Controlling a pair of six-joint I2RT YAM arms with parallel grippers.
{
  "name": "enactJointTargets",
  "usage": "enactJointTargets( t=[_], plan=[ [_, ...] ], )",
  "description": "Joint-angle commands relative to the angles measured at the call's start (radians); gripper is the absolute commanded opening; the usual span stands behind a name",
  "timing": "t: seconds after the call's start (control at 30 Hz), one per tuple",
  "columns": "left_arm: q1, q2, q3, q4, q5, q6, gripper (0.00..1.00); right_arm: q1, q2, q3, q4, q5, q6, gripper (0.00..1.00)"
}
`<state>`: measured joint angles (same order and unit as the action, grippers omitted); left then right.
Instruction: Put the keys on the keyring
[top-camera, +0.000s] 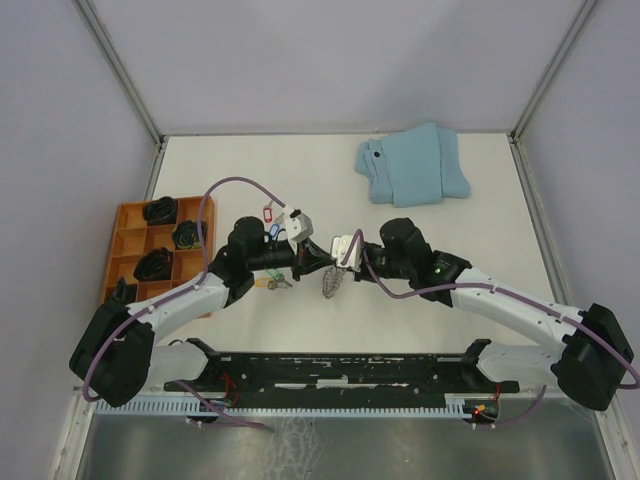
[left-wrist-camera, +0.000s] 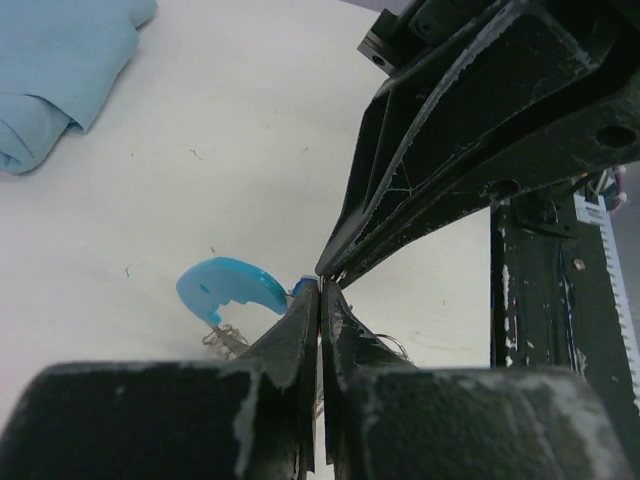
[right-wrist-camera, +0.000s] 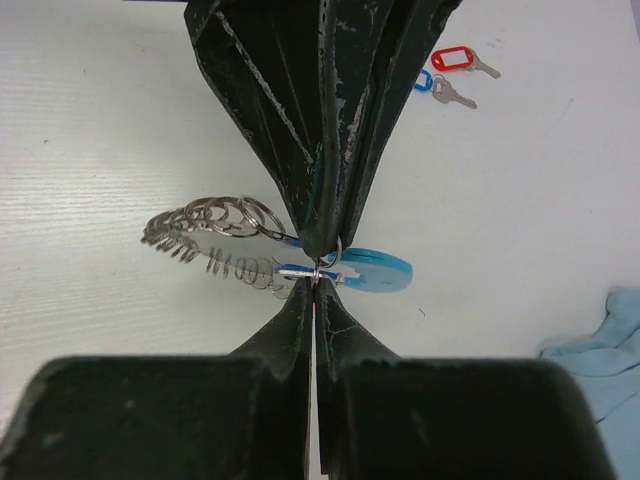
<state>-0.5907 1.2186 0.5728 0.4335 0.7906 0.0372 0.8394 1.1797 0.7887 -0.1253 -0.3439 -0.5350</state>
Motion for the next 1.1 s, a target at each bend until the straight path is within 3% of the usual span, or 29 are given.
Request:
enactJointTargets(
  t=[0.0, 0.3, 0.37, 0.5, 0.57, 1.07],
  plan=[
    [-0.009, -0.001, -0.035, 0.3, -0.108, -0.199, 0.03, 0.015, 0.024, 0.017, 0.066, -0.014, 0.025, 0.01],
    [-0.017, 0.032, -0.068, 0.404, -0.163, -0.3, 0.03, 0.021, 0.037, 0.015, 0.084, 0.027, 0.014, 0.01],
    [-0.016, 0.022, -0.071, 0.369, -0.18, -0.276, 0.06, 0.021, 0.022, 0.015, 0.077, 0.052, 0.005, 0.01],
    [-0.015, -0.011, -0.062, 0.242, -0.218, -0.176, 0.25, 0.02, -0.006, 0.063, -0.005, 0.076, -0.036, 0.01],
    [-0.015, -0.018, -0.061, 0.219, -0.218, -0.148, 0.28, 0.02, -0.003, 0.086, -0.037, 0.072, -0.05, 0.01],
    [-0.014, -0.026, -0.025, 0.082, -0.032, 0.024, 0.35, 0.019, 0.029, 0.189, -0.168, 0.029, -0.118, 0.01]
  ],
)
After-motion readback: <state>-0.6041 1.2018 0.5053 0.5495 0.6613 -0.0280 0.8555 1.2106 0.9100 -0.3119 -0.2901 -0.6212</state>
